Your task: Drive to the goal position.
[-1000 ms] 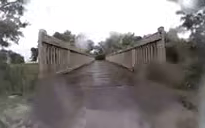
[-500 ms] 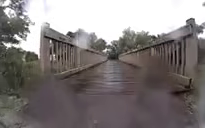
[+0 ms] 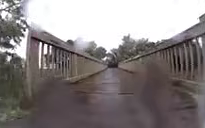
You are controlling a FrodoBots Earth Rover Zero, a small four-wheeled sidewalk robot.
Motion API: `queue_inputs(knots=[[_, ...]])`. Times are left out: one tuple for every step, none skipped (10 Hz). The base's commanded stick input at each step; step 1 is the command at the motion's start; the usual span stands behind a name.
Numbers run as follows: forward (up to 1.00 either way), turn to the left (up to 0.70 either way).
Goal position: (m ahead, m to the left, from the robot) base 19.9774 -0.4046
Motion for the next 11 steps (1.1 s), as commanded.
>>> queue_inputs(knots=[[0.85,0.00],[0.85,0.00],[0.85,0.00],[0.85,0.00],[0.85,0.00],[0.85,0.00],[0.85,0.00],[0.85,-0.26],[0.85,-0.29],[0.85,-0.11],[0.85,0.00]])
